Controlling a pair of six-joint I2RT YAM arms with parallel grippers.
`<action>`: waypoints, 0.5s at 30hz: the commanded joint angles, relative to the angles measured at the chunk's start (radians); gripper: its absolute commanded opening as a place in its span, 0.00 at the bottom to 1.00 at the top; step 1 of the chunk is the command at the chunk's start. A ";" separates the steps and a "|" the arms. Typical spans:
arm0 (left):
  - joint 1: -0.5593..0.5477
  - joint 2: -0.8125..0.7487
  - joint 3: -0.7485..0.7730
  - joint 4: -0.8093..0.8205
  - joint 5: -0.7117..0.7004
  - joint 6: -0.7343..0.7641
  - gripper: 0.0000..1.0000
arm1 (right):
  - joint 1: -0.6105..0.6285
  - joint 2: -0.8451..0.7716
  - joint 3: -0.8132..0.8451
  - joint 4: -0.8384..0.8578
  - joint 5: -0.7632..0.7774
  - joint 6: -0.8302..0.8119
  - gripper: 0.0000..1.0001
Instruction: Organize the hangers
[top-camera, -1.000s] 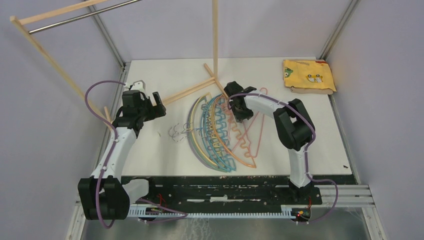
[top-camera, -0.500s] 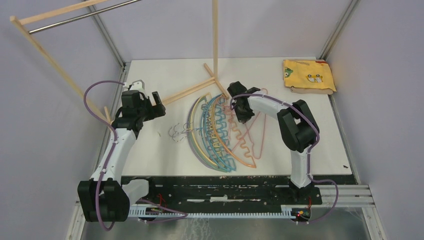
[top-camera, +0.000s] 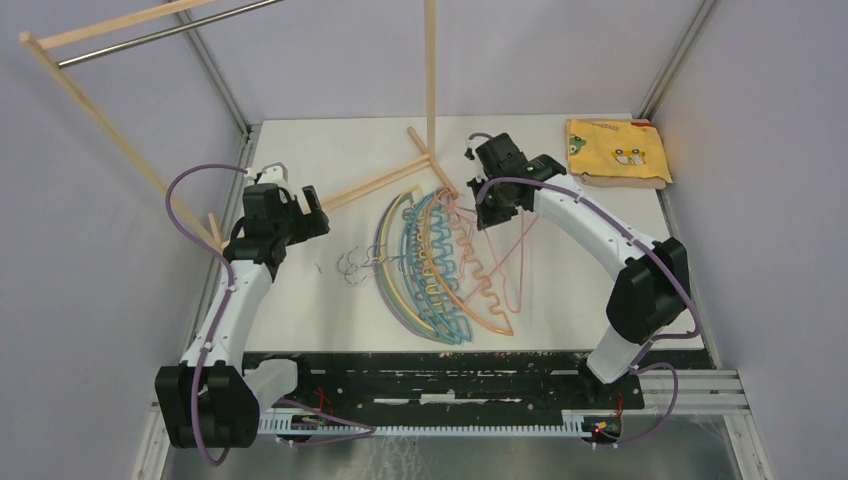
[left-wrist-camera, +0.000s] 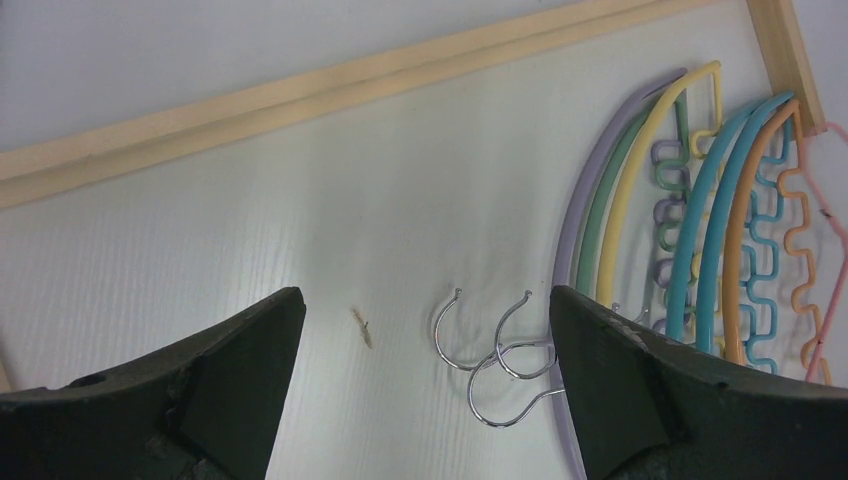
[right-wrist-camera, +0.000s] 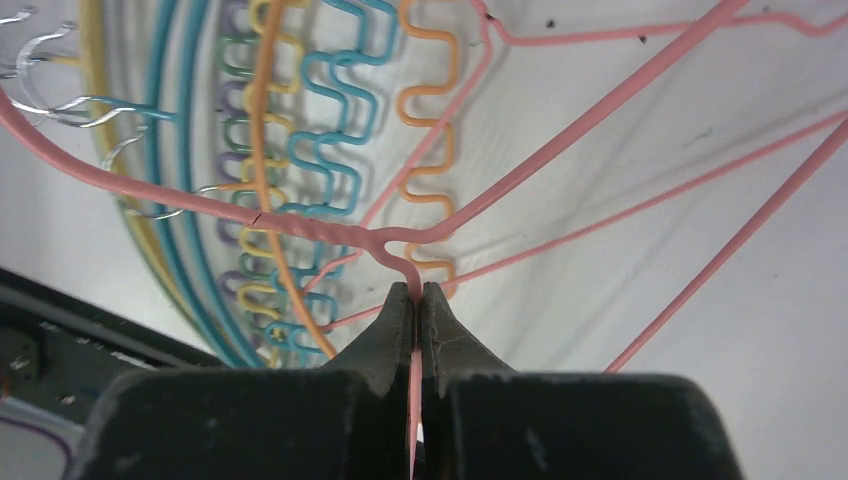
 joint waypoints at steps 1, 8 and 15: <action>0.002 -0.021 -0.003 0.024 -0.014 0.014 0.99 | 0.000 -0.010 0.119 -0.059 -0.164 -0.016 0.01; 0.001 -0.022 0.008 0.011 -0.027 0.016 1.00 | 0.014 0.095 0.492 -0.046 -0.327 0.095 0.01; 0.001 -0.023 0.019 0.004 -0.031 0.010 1.00 | 0.045 0.329 1.055 -0.078 -0.690 0.309 0.01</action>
